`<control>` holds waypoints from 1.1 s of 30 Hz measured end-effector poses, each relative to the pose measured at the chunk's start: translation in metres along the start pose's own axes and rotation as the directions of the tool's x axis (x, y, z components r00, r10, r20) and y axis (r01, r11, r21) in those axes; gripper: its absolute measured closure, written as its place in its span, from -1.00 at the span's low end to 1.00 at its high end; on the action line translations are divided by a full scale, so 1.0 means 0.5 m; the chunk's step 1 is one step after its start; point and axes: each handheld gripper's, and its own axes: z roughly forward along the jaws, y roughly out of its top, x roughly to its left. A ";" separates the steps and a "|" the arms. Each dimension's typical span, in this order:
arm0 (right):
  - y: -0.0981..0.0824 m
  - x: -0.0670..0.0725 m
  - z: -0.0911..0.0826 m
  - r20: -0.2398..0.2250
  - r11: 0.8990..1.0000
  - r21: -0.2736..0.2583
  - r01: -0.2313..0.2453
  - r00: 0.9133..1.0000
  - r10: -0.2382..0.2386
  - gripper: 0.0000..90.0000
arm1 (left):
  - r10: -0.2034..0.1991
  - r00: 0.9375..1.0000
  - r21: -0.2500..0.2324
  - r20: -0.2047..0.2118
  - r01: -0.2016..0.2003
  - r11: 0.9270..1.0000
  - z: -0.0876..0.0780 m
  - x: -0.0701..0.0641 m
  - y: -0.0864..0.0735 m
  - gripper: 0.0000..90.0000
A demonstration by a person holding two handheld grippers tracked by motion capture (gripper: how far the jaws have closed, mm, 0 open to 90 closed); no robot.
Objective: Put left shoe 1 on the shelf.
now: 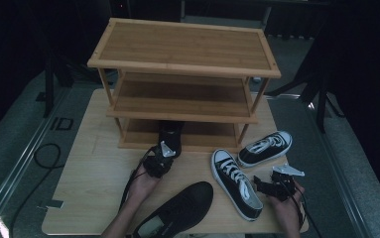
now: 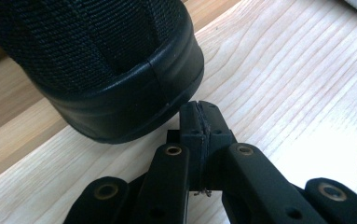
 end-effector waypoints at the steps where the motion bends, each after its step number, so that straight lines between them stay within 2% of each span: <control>1: 0.000 0.000 0.000 0.000 1.000 0.000 0.000 1.000 0.000 -0.63 | 0.001 1.000 0.001 -0.001 -0.001 1.000 0.001 -0.001 0.002 1.00; 7: 0.000 0.000 0.000 0.000 1.000 0.000 0.001 1.000 -0.001 -0.63 | -0.029 0.999 -0.016 -0.015 0.029 0.999 0.005 0.009 0.016 1.00; 18: 0.000 0.000 0.000 0.000 1.000 0.000 0.001 1.000 -0.001 -0.63 | -0.059 0.998 -0.011 -0.028 0.059 0.998 0.021 0.027 0.028 1.00; 27: 0.000 0.000 0.000 0.000 1.000 0.000 0.001 1.000 -0.001 -0.63 | -0.037 0.999 -0.018 0.021 0.037 0.999 -0.006 0.024 0.017 0.71; 28: 0.000 0.000 0.000 0.000 1.000 0.000 0.001 1.000 -0.001 -0.63 | -0.036 0.999 -0.022 0.037 0.037 0.999 -0.017 0.024 0.014 0.71; 29: 0.000 0.000 0.000 0.000 1.000 0.000 0.001 1.000 -0.001 -0.63 | -0.039 0.998 -0.030 0.051 0.041 0.999 -0.024 0.023 0.012 0.61; 33: 0.000 0.000 0.000 0.000 1.000 0.000 0.001 1.000 -0.001 -0.63 | -0.017 0.996 -0.035 0.085 0.020 0.999 -0.048 0.018 0.006 0.48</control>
